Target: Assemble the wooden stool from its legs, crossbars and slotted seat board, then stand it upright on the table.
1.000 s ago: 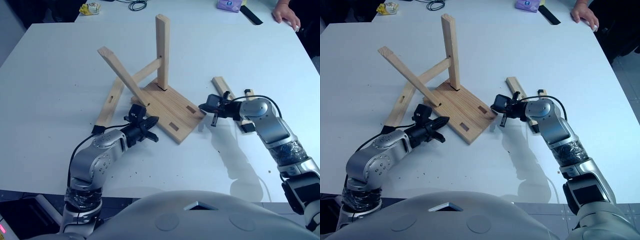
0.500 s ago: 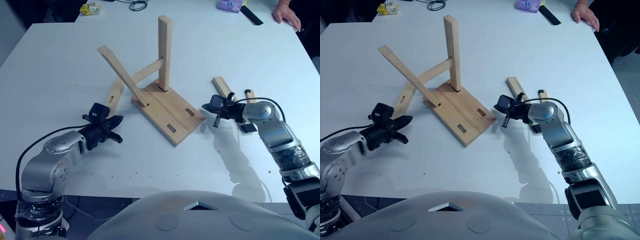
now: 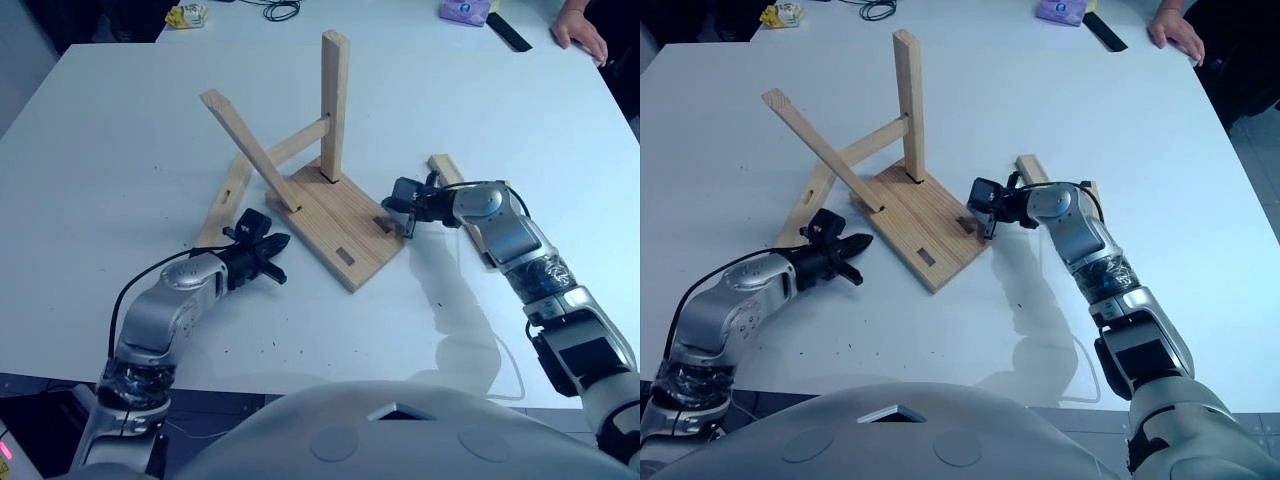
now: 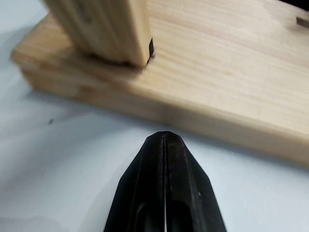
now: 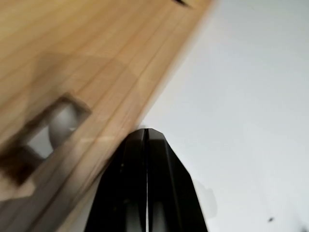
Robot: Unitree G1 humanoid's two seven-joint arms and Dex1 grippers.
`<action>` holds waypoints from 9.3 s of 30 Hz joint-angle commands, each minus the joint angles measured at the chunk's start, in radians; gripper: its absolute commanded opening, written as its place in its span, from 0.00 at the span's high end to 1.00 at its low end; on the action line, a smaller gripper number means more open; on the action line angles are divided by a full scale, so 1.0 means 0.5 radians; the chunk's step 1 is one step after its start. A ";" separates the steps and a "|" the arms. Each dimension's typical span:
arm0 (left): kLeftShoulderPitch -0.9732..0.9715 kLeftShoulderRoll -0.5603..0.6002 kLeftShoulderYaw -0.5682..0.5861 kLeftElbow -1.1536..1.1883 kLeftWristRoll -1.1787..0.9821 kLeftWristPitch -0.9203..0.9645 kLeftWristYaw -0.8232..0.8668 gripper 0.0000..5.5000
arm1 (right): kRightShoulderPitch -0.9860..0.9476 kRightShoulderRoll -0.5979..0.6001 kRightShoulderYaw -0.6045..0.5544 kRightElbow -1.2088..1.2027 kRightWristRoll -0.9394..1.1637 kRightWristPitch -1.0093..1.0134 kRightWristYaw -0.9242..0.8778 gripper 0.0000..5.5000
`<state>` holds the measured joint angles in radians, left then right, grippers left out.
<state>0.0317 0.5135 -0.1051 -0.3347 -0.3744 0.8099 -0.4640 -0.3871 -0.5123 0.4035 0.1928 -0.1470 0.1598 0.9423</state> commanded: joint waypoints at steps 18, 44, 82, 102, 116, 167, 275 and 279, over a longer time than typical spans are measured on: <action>-0.388 -0.123 -0.113 0.769 0.121 -0.364 -0.262 1.00 | 0.360 -0.183 -0.034 -0.825 0.267 0.462 0.189 1.00; -0.313 -0.178 -0.039 0.637 0.123 -0.328 -0.257 1.00 | 0.243 -0.238 -0.115 -0.631 0.249 0.382 0.194 1.00; 0.186 -0.700 0.455 -0.414 0.409 -0.460 0.926 0.72 | 0.058 0.461 -0.983 -0.436 0.214 0.671 -1.629 1.00; 0.270 -0.794 0.548 -0.393 0.492 -0.593 1.002 0.64 | 0.408 -0.104 -0.915 -0.636 0.300 1.202 -0.995 0.68; 0.431 -0.883 0.610 -0.549 0.518 -0.619 1.086 0.64 | 0.167 -0.099 -1.136 -0.373 0.482 1.611 -1.053 0.50; 0.188 -0.894 0.589 -0.784 0.602 -0.264 1.154 0.43 | 0.567 0.067 -1.038 -0.357 0.590 1.712 -1.234 0.71; -0.641 0.191 0.372 -0.485 -2.780 -0.047 0.280 0.43 | -0.506 -0.150 -0.839 -0.982 3.152 2.069 -0.376 0.76; -0.601 0.249 0.367 -0.495 -2.767 0.006 0.243 0.43 | -0.554 -0.180 -0.768 -0.971 2.995 2.054 -0.233 0.76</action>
<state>-0.2690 0.6100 0.0843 -0.5790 -1.7638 0.7875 -0.3305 -0.6304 -0.5846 -0.0002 -0.2865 1.3947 1.1955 0.7858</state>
